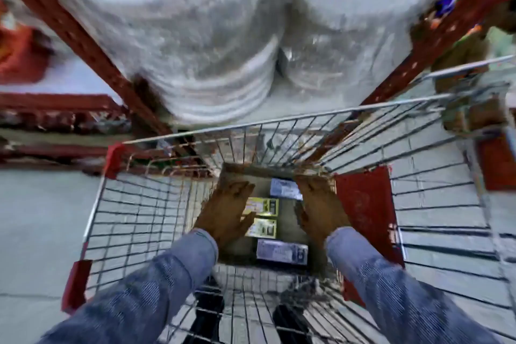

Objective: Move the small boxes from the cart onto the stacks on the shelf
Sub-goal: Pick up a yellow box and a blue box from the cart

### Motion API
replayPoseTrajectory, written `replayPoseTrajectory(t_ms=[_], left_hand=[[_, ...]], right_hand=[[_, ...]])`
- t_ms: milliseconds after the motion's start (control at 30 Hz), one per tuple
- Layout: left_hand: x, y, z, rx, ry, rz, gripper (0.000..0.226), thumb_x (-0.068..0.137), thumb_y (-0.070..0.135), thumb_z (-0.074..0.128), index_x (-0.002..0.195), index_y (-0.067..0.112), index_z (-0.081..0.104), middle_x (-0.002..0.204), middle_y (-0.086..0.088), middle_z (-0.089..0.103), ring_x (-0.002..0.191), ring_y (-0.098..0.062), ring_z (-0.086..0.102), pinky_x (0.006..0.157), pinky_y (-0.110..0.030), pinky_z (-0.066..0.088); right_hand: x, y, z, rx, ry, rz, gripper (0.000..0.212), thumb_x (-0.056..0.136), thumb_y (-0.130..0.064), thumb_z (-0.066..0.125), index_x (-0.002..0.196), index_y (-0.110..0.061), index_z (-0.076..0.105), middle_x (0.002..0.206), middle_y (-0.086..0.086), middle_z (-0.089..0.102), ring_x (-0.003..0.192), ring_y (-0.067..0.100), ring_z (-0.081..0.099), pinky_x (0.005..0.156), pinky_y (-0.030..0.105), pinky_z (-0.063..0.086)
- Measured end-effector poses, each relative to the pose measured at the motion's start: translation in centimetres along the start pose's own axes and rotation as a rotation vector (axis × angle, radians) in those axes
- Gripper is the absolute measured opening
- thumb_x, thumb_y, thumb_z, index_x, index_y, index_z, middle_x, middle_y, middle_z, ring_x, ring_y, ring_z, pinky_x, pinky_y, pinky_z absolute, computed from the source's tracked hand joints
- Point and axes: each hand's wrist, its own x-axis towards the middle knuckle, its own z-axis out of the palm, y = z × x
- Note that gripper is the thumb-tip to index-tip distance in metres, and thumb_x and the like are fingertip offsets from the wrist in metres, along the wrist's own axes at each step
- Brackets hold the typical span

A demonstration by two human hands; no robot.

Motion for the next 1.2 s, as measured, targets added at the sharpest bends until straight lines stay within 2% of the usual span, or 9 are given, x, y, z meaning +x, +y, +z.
replayPoseTrajectory(t_ms=[33,100,200,300,400,533,767,1000,1200], left_hand=[[1.1,-0.6,1.3,0.009,0.002,0.019,0.058,0.077,0.038,0.059,0.121,0.0,0.064,0.119,-0.026,0.068,0.099,-0.044,0.069,0.075,-0.055,0.059],[3.0,-1.8,4.1,-0.026,-0.032,0.004,0.061,0.082,0.04,0.053,0.127,-0.001,0.059,0.126,-0.027,0.064,0.11,-0.046,0.064,0.09,-0.06,0.054],[5.2,-2.8,7.1,-0.059,-0.151,-0.023,0.063,0.09,0.03,0.063,0.142,0.002,0.041,0.146,-0.023,0.048,0.132,-0.039,0.048,0.108,-0.05,0.04],[6.9,-3.9,9.2,-0.083,-0.257,-0.024,0.069,0.089,0.02,0.071,0.146,0.004,0.035,0.151,-0.019,0.042,0.138,-0.034,0.04,0.114,-0.044,0.033],[8.2,-5.2,9.7,-0.134,-0.324,-0.032,0.068,0.082,0.019,0.077,0.141,0.01,0.044,0.141,-0.018,0.053,0.129,-0.035,0.048,0.107,-0.045,0.041],[9.0,-5.9,9.1,-0.118,-0.404,0.029,0.059,0.085,0.021,0.074,0.138,0.011,0.049,0.134,-0.017,0.058,0.121,-0.033,0.055,0.1,-0.041,0.046],[8.7,-5.5,7.3,0.052,-0.413,0.154,0.059,0.083,0.034,0.073,0.133,0.015,0.048,0.128,-0.012,0.06,0.114,-0.03,0.057,0.089,-0.039,0.049],[4.1,-3.8,-2.7,0.041,-0.279,0.183,0.061,0.074,0.041,0.078,0.129,0.028,0.054,0.126,-0.001,0.066,0.107,-0.023,0.062,0.081,-0.029,0.048],[-2.9,-1.2,-16.4,0.066,0.002,0.223,0.061,0.069,0.067,0.055,0.12,0.034,0.061,0.11,0.004,0.072,0.095,-0.017,0.067,0.076,-0.03,0.056]], right_hand=[[0.8,0.5,1.5,-0.03,-0.039,0.013,0.06,0.067,-0.013,0.059,0.125,0.003,0.056,0.116,0.034,0.063,0.1,0.054,0.061,0.08,0.067,0.052],[1.9,1.6,4.4,-0.114,-0.085,0.04,0.063,0.07,-0.016,0.054,0.131,0.0,0.05,0.123,0.032,0.06,0.105,0.053,0.058,0.088,0.065,0.048],[3.0,2.4,7.1,-0.107,-0.142,0.067,0.065,0.081,-0.028,0.03,0.141,-0.005,0.039,0.137,0.024,0.053,0.114,0.045,0.056,0.097,0.056,0.046],[3.8,3.5,9.3,-0.119,-0.191,0.06,0.065,0.086,-0.011,0.049,0.147,-0.005,0.028,0.154,0.016,0.035,0.135,0.035,0.041,0.106,0.047,0.042],[4.3,3.9,11.0,-0.181,-0.19,0.037,0.072,0.083,0.004,0.054,0.148,-0.002,0.025,0.156,0.018,0.03,0.141,0.035,0.032,0.109,0.047,0.038],[4.5,4.1,12.0,-0.213,-0.135,0.037,0.069,0.082,0.014,0.05,0.146,0.003,0.028,0.151,0.024,0.036,0.137,0.041,0.035,0.109,0.054,0.037],[5.6,4.4,11.8,-0.251,-0.213,0.124,0.068,0.08,0.007,0.058,0.141,0.0,0.029,0.137,0.022,0.04,0.123,0.041,0.042,0.096,0.056,0.046],[4.1,2.1,2.0,0.14,-0.115,0.051,0.073,0.056,-0.024,0.088,0.12,-0.011,0.056,0.117,0.015,0.055,0.107,0.035,0.054,0.086,0.04,0.051],[2.4,-3.8,-12.1,0.218,0.056,-0.035,0.069,0.046,-0.034,0.088,0.107,-0.011,0.065,0.101,0.012,0.063,0.092,0.031,0.061,0.077,0.039,0.054]])
